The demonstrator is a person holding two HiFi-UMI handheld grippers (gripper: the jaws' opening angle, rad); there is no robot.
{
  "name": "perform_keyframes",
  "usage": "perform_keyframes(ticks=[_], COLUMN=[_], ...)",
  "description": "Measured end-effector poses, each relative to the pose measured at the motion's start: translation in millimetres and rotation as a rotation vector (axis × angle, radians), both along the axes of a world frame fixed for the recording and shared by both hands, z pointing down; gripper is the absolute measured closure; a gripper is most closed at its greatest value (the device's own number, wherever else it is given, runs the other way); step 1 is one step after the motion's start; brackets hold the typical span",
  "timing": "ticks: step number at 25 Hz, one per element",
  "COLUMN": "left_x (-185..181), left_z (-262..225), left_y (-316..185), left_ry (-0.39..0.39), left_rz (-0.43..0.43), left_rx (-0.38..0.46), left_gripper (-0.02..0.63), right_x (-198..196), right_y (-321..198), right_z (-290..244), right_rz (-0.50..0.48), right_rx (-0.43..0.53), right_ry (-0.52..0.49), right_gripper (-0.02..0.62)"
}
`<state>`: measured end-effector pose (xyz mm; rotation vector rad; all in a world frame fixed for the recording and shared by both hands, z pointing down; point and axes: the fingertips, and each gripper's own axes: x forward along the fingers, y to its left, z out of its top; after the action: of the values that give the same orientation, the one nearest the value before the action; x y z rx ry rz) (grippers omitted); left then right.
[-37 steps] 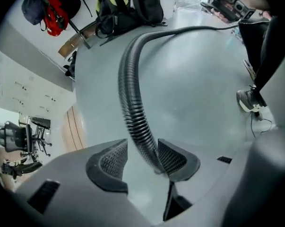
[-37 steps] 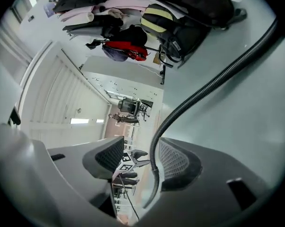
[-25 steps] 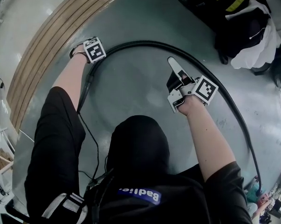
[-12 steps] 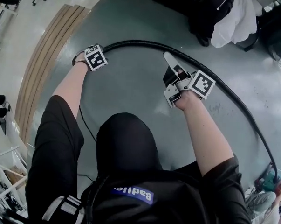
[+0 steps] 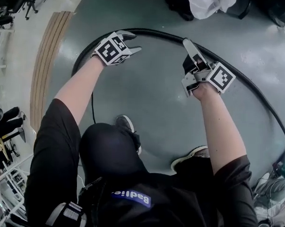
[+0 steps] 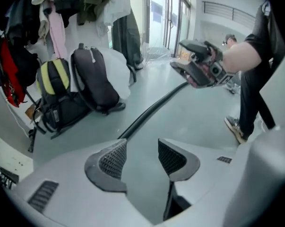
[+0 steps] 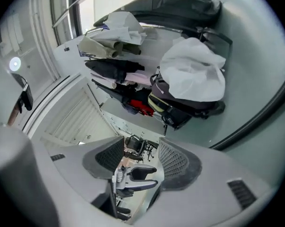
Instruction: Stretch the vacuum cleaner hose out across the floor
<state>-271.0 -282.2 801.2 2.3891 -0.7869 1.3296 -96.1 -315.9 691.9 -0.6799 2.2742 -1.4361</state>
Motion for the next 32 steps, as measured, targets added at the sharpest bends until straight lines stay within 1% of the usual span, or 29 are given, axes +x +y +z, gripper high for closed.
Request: perform_keyframes(ticks=[2,4,6,8,10,12,13,15,18,20,23,26,28,30,32], left_x=[41,79,106,125,148,165,169,171,171,182,220,264,287,304,315], left_z=[-19,-40,-68,-108,-160,-213,-239,-290,-363,-410,-488,-570,-620,-662,-694], left_y=[-2,2,-1,-14,-20,-12,-7,9,48,78,124,172,202,229,257], left_ry=[0.066,0.124,0.170,0.228,0.323,0.417,0.449,0.482,0.493,0.512,0.578,0.658,0.704,0.746,0.783], left_rz=[0.035,0.084,0.118,0.114,0.100,0.088,0.081,0.059,0.007,-0.026,-0.071,-0.117,-0.127,-0.112,-0.083], left_rx=[-0.004,-0.032,-0.046,-0.034,-0.019,-0.017,-0.021,-0.029,-0.028,-0.034,-0.039,-0.029,-0.012,0.012,0.028], left_gripper=[0.396,0.396,0.396,0.396,0.396,0.396,0.396,0.396,0.396,0.396,0.396,0.396,0.397,0.397,0.397], right_x=[19,39,52,65,81,94,100,113,139,163,197,224,233,237,238], right_y=[1,8,8,1,0,4,7,20,55,83,141,207,245,276,305], right_z=[-8,-18,-38,-65,-89,-115,-130,-168,-243,-292,-356,-411,-446,-480,-513], right_rz=[0.030,0.060,0.048,0.027,0.028,0.015,0.002,-0.023,-0.037,-0.022,-0.017,-0.049,-0.079,-0.101,-0.100], right_rx=[0.000,-0.007,0.030,0.109,0.174,0.221,0.237,0.262,0.286,0.284,0.250,0.207,0.203,0.232,0.271], right_ry=[-0.010,-0.009,0.019,0.087,0.176,0.248,0.277,0.329,0.371,0.376,0.374,0.391,0.407,0.424,0.443], right_gripper=[0.379,0.379,0.379,0.379,0.379,0.379,0.379,0.379,0.379,0.379,0.379,0.379,0.379,0.379,0.379])
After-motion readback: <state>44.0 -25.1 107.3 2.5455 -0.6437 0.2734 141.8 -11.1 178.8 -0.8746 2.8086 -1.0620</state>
